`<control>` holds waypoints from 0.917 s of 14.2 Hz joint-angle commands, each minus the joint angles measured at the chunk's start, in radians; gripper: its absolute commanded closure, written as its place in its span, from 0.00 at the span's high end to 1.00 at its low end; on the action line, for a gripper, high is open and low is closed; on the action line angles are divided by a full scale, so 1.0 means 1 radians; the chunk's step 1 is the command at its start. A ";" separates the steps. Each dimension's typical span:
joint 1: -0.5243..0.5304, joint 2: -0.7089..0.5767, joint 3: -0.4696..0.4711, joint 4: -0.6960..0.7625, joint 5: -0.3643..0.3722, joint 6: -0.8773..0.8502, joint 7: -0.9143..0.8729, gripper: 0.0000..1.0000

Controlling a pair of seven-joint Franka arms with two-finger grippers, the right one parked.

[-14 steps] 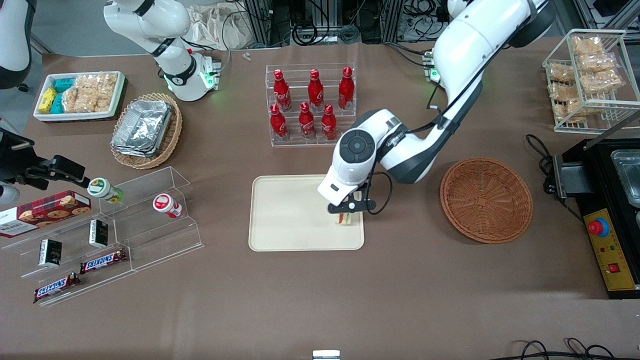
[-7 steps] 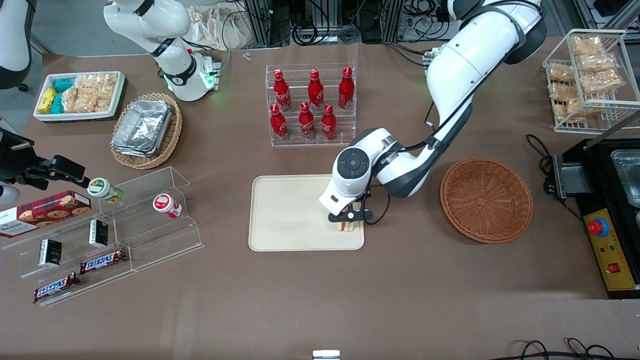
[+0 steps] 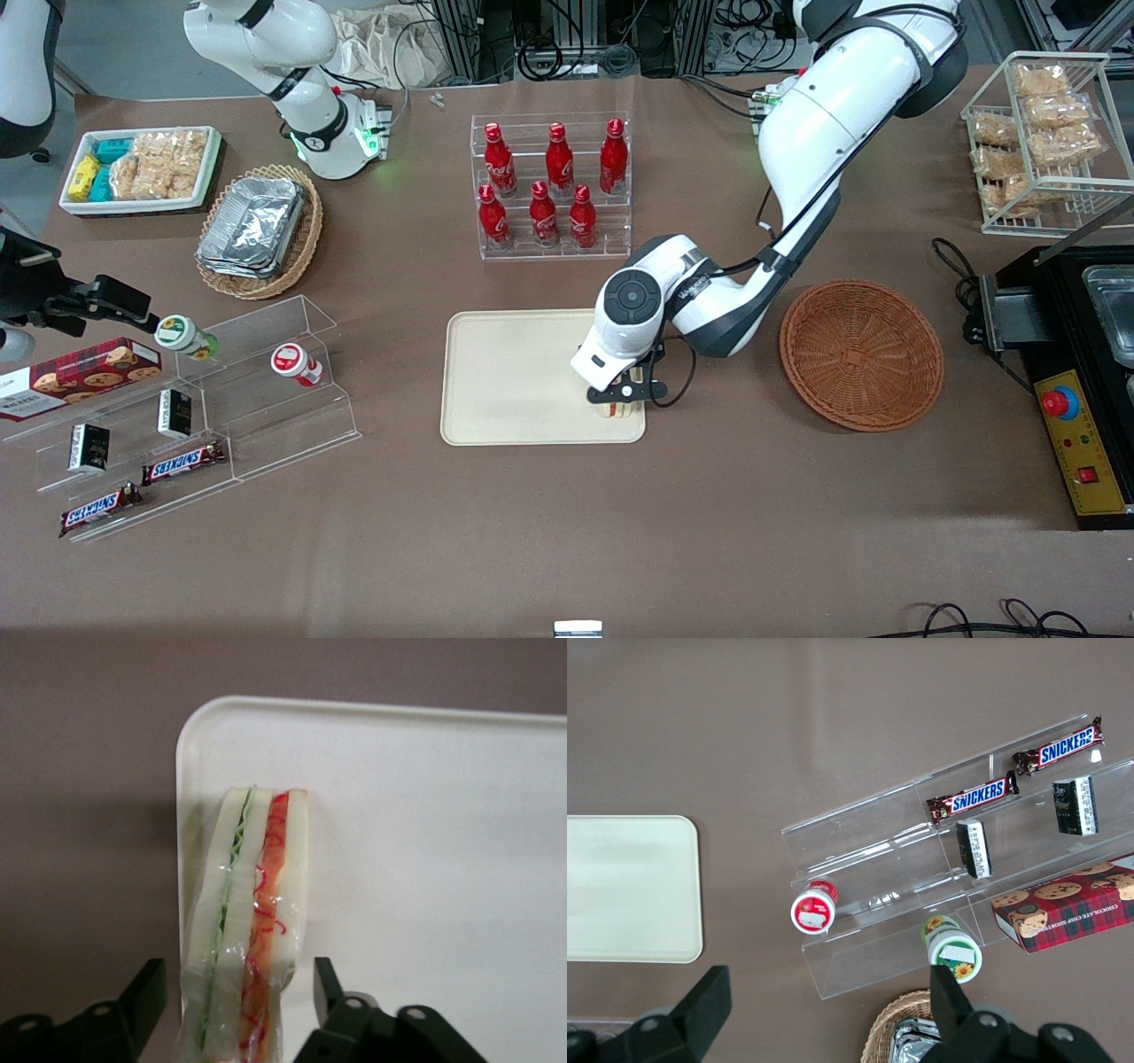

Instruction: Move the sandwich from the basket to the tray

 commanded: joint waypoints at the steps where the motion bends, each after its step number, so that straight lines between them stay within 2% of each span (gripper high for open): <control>1: 0.002 -0.023 0.002 0.057 0.023 0.000 -0.070 1.00; 3: 0.006 -0.060 0.026 0.102 0.017 -0.017 -0.109 1.00; 7: 0.109 -0.189 0.023 0.102 0.001 -0.113 -0.101 1.00; 11: 0.208 -0.287 0.023 0.097 -0.110 -0.216 0.027 1.00; 13: 0.244 -0.313 0.023 0.096 -0.117 -0.262 0.047 1.00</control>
